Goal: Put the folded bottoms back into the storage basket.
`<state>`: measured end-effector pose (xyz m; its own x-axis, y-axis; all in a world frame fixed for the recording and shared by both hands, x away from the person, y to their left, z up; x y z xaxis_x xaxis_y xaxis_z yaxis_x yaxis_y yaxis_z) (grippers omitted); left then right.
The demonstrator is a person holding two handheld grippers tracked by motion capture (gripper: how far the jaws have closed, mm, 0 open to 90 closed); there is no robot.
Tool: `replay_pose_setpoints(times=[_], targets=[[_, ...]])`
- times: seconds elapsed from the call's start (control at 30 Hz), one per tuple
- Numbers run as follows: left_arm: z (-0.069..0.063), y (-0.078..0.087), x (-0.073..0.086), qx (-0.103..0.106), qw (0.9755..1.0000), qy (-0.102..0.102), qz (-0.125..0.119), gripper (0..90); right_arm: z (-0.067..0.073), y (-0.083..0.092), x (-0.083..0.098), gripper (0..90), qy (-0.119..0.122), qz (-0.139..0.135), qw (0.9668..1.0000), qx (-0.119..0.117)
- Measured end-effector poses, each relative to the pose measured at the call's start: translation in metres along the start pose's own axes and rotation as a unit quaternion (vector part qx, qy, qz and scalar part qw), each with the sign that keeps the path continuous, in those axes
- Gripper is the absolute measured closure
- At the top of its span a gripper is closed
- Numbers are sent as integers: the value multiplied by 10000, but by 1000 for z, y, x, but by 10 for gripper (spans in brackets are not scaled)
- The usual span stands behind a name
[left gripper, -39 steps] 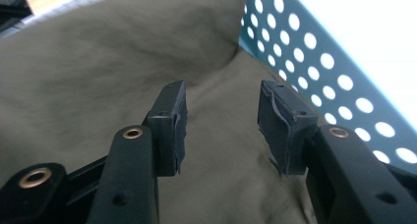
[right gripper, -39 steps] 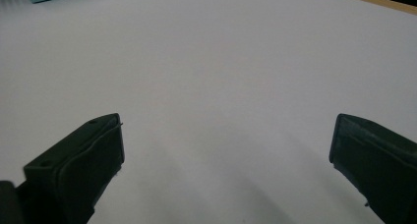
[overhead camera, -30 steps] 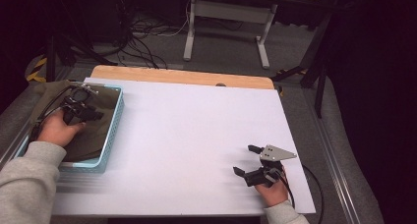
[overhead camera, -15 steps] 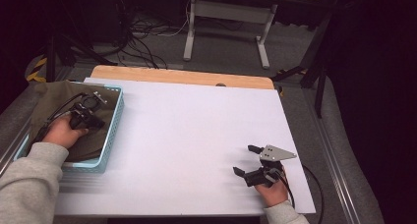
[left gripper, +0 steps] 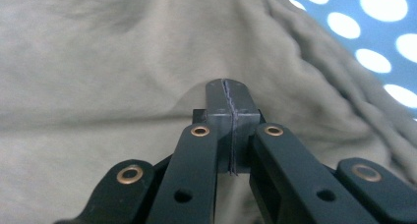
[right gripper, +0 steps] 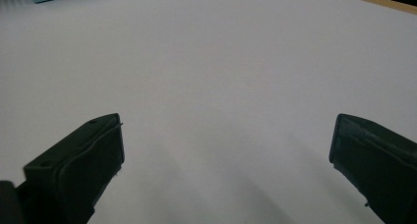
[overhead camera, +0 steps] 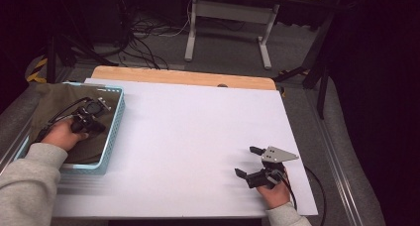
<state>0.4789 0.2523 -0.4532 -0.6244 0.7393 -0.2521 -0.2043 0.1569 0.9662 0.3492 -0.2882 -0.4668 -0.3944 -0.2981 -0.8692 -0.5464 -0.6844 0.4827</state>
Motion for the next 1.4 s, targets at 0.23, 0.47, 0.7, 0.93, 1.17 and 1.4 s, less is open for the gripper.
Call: replay_pose_setpoints(times=[0.23, 0.47, 0.7, 0.93, 1.17, 1.4], targets=[[-9, 3, 8, 432, 9989, -176, -47, 899, 0, 0, 0, 3, -12, 10, 10000, -4], [-5, 23, 8, -51, 9987, 6, -506, 892, 0, -1, 0, 3, -21, 12, 10000, 19], [22, 64, 26, -732, 9827, 923, -1432, 762, -1, -1, 0, 4, -26, 7, 10000, 46], [39, 89, 39, -1255, 9638, 1421, -1875, 564, 0, -1, 0, 3, -24, 6, 10000, 49], [55, 98, 52, -1720, 9484, 1936, -1827, 552, 0, -1, 0, 3, -11, 5, 10000, 34], [69, 83, 56, -1975, 9424, 2405, -1230, 668, 0, -1, -1, 3, -17, 0, 10000, 21]])
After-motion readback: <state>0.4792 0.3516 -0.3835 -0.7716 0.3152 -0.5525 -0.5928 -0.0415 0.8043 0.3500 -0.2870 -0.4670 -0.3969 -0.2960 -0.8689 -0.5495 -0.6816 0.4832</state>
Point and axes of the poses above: each handheld gripper's, and its own axes: y roughly backward along the jaws, x roughly out of its underside, z roughly to its left, the point moved 2 cm from there along -y, roughly forward along the jaws, and after that the axes turned 7 degrees about -y, right-handed, at the moved point
